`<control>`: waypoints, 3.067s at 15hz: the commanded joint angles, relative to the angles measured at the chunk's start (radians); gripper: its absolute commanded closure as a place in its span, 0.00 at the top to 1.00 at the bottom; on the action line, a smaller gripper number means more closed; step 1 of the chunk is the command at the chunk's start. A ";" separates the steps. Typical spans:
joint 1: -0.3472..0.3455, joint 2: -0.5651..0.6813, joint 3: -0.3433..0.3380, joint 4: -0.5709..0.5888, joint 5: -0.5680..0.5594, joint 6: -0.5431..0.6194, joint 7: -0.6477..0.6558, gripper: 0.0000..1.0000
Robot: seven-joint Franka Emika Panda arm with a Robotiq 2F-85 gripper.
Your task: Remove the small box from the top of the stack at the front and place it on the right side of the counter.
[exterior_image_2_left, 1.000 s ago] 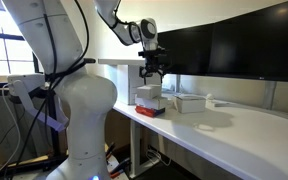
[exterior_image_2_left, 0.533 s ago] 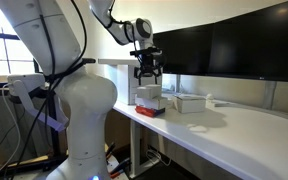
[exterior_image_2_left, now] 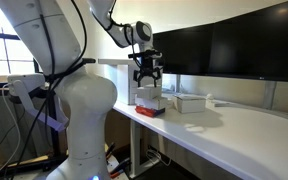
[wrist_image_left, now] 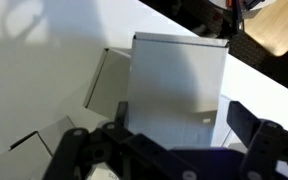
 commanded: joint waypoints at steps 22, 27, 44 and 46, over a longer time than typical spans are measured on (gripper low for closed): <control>-0.011 -0.011 -0.016 -0.042 -0.026 0.060 -0.006 1.00; -0.022 -0.016 -0.028 -0.022 -0.040 0.091 -0.003 1.00; -0.007 0.029 -0.075 -0.030 0.071 0.066 -0.153 0.61; -0.014 0.025 -0.084 -0.022 0.068 0.068 -0.161 0.60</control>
